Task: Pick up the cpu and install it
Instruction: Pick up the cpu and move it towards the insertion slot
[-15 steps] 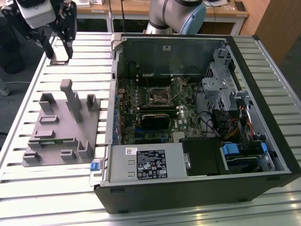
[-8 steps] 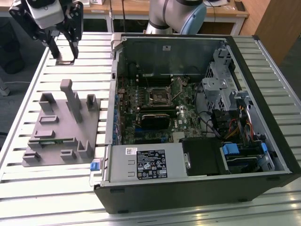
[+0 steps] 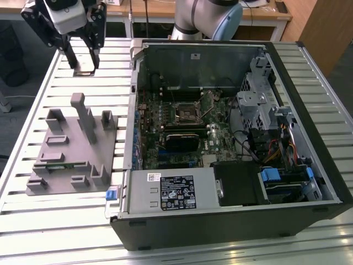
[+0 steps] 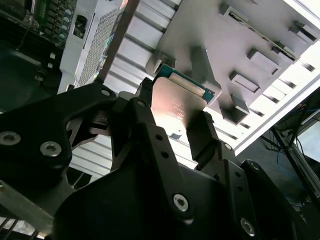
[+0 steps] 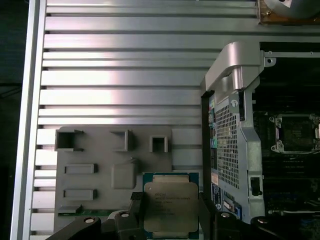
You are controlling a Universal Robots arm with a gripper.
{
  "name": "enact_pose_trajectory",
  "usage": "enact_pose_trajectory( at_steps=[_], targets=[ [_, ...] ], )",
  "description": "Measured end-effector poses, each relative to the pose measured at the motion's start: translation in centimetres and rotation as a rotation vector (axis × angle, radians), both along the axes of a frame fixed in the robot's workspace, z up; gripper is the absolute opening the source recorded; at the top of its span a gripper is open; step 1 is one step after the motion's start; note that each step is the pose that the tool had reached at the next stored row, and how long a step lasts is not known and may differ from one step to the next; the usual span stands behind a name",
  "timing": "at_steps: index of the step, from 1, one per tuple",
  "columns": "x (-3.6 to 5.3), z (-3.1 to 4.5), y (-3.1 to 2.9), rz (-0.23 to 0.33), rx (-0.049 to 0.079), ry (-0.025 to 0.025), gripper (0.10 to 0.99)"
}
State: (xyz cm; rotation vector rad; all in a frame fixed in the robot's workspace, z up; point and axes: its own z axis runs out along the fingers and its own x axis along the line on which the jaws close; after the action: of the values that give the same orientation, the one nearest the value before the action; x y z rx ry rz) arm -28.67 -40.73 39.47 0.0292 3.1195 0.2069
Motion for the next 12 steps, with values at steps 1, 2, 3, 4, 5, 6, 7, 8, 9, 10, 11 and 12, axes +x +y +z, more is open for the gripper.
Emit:
enact_pose_trajectory(
  at_steps=[1, 2, 3, 4, 5, 6, 7, 8, 9, 10, 11, 12],
  targets=[
    [0.22, 0.0, 0.0, 0.0, 0.0, 0.0001, 0.529],
    [0.45, -0.01, 0.0, 0.0, 0.0, 0.0, 0.529],
    [0.67, -0.01, 0.0, 0.0, 0.0, 0.0001, 0.529],
    [0.89, -0.02, 0.0, 0.0, 0.0, 0.0, 0.529],
    [1.11, -0.03, 0.01, 0.0, 0.0, 0.0, 0.529],
    [1.35, -0.04, 0.0, 0.0, 0.0, 0.0, 0.529],
    [1.56, -0.04, 0.0, 0.0, 0.0, 0.0, 0.529],
    [1.77, -0.06, 0.01, 0.0, 0.0, 0.0, 0.529],
    [1.98, -0.06, 0.01, 0.0, 0.0, 0.0, 0.529],
    [2.18, -0.07, 0.01, 0.0, 0.0, 0.0, 0.529],
    [2.39, -0.08, 0.01, 0.0, 0.0, 0.0, 0.529],
    [2.59, -0.09, 0.02, 0.0, 0.0, 0.0001, 0.529]
  ],
)
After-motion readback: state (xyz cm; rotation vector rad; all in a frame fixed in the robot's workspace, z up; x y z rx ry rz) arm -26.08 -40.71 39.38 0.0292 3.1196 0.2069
